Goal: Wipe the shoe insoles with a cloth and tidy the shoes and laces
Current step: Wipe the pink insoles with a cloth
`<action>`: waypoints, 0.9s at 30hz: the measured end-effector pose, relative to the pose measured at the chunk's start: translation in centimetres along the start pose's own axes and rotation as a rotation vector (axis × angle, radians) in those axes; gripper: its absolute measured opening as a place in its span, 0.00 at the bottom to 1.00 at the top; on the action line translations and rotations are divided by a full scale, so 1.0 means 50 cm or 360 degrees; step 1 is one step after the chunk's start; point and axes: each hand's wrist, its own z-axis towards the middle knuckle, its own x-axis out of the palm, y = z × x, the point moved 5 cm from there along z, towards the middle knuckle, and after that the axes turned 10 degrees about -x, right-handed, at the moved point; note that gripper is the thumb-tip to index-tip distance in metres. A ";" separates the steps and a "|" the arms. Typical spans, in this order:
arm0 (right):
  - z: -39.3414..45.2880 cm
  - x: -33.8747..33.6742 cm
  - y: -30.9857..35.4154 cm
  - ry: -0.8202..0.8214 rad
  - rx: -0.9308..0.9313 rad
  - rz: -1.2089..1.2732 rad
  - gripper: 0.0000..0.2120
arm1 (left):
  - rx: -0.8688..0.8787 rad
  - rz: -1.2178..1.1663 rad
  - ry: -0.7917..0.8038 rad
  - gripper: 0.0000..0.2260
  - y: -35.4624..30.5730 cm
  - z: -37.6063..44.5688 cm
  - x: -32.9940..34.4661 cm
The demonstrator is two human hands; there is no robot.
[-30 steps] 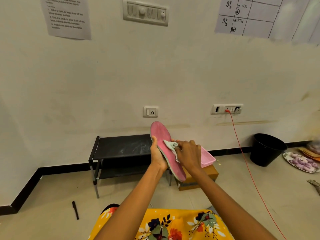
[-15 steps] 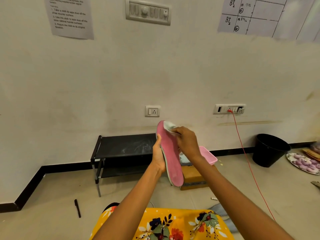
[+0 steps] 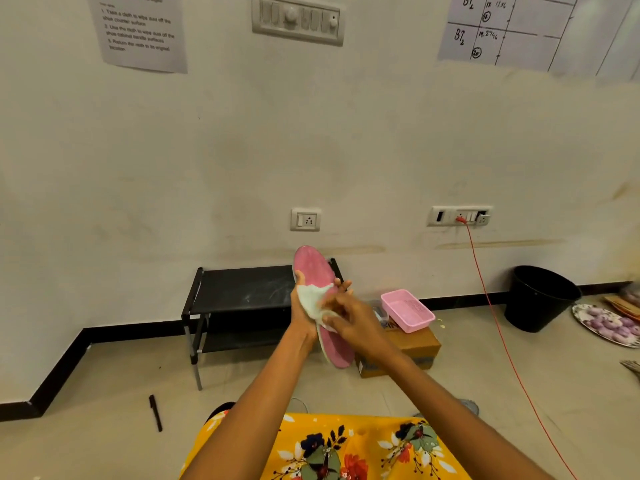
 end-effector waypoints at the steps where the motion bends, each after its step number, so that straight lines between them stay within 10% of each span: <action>1: 0.007 -0.008 -0.001 -0.0080 -0.0011 -0.0026 0.16 | 0.0016 0.0047 -0.0025 0.34 0.003 -0.003 0.000; 8: 0.032 0.014 0.011 0.0253 -0.0288 -0.0513 0.12 | -0.0041 0.0028 0.0008 0.35 0.001 -0.012 0.000; 15: 0.085 -0.042 -0.044 -0.0333 0.0075 -0.0712 0.10 | 0.0137 0.0260 -0.0215 0.29 0.006 -0.030 0.031; 22: 0.002 0.059 -0.003 -0.0222 -0.0304 -0.0636 0.08 | 0.0195 -0.0159 -0.0022 0.32 -0.038 -0.021 0.006; 27: 0.055 0.008 -0.030 -0.0505 -0.0007 -0.0581 0.09 | 0.0164 0.0122 -0.0179 0.31 -0.013 -0.034 0.014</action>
